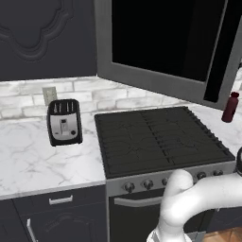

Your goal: Open the microwave door.

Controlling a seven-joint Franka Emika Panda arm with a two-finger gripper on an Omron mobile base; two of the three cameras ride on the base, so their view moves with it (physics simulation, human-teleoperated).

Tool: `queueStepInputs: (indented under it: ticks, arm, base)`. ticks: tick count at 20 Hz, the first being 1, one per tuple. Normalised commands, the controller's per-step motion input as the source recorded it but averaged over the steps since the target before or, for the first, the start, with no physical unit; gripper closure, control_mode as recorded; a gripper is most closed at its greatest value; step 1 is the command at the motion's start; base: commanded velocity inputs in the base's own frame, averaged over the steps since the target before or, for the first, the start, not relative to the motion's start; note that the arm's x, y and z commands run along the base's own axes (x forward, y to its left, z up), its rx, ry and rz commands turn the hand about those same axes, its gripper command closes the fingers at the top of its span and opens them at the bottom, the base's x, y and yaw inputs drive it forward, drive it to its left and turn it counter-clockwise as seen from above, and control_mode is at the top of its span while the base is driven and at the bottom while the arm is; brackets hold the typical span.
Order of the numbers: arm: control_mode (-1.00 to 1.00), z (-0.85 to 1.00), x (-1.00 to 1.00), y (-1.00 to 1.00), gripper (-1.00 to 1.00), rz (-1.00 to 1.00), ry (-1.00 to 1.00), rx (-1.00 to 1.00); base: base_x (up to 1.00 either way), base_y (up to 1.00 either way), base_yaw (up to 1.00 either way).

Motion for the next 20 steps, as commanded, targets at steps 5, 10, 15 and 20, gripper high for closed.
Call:
queueStepInputs:
  ticks: [5, 10, 15, 20]
  arm:
    - [-1.0, -0.13, -0.86, 1.0, -1.0, 0.39, -0.03, 0.0]
    - [-1.0, 0.0, -0.7, 0.99, -1.0, 0.17, -0.16, 0.0]
    - [-1.0, 0.1, -0.05, 0.99, -1.0, -0.25, -0.19, 0.0]
    - [-1.0, 0.01, 0.11, 1.0, -1.0, -0.51, -0.19, 0.0]
  base:
    - [0.0, 0.0, 0.0]
    - [0.0, 0.0, 0.0]
    - [0.0, 0.0, 0.0]
    - [0.0, 0.0, 0.0]
